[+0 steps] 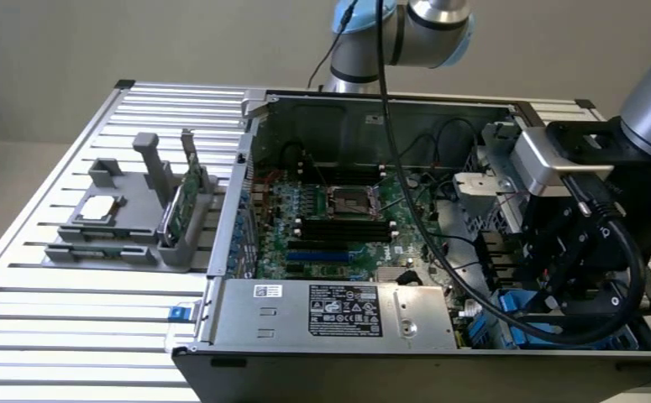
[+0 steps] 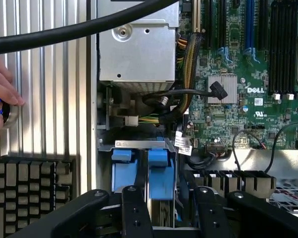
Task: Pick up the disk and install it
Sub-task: 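Insert the disk into the insertion slot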
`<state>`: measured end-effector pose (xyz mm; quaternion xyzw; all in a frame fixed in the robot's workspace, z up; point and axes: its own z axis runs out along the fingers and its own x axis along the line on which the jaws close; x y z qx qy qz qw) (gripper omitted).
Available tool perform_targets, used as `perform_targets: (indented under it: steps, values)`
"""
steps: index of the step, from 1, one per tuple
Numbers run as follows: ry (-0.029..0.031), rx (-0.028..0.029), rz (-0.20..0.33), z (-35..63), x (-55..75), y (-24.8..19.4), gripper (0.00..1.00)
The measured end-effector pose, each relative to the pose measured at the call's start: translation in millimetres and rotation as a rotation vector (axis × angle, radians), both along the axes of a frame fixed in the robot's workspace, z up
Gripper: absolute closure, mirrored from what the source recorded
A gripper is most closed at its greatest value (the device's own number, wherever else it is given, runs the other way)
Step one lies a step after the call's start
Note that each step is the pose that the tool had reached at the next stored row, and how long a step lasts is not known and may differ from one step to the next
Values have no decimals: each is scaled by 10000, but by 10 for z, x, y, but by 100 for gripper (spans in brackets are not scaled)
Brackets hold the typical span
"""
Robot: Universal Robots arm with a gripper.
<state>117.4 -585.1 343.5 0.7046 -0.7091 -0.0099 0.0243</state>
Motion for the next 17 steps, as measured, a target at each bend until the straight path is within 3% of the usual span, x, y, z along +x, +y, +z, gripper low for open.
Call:
perform_targets:
  steps: [5,14,16,17]
  values:
    - [16,-6,0,0,1,0,59]
    - [18,-5,9,90,35,0,59]
    - [17,-8,13,93,45,1,62]
    - [17,-8,17,94,51,1,68]
